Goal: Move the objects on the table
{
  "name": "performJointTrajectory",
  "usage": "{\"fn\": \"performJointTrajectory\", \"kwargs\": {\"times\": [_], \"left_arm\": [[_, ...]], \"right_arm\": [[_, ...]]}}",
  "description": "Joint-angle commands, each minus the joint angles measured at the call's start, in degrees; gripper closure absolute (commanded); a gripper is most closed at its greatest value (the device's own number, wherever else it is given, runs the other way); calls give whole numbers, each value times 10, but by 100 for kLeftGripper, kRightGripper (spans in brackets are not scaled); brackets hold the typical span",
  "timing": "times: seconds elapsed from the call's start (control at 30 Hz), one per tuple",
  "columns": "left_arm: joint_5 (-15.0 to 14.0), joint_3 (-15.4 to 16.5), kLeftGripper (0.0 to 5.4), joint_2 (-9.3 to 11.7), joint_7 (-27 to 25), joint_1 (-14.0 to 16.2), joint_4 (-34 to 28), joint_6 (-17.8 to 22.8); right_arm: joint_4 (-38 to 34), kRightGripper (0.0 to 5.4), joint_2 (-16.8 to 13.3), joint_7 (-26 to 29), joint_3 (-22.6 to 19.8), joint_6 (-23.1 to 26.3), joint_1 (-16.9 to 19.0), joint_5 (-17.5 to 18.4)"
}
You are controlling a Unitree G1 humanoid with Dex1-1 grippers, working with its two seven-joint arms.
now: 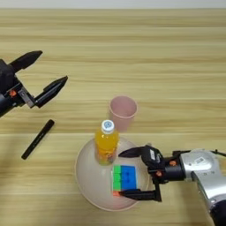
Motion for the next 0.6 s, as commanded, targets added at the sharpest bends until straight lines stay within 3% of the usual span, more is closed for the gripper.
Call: {"fn": "performJointTrajectory", "kwargs": {"times": [0.03, 0.6], "left_arm": [[6, -1, 0, 0, -2, -3, 7, -7], [15, 10, 0, 2, -2, -17, 83, -31]], "right_arm": [[-22, 1, -17, 1, -19, 7, 12, 15], [-81, 1, -30, 1, -86, 60, 13, 94]]}}
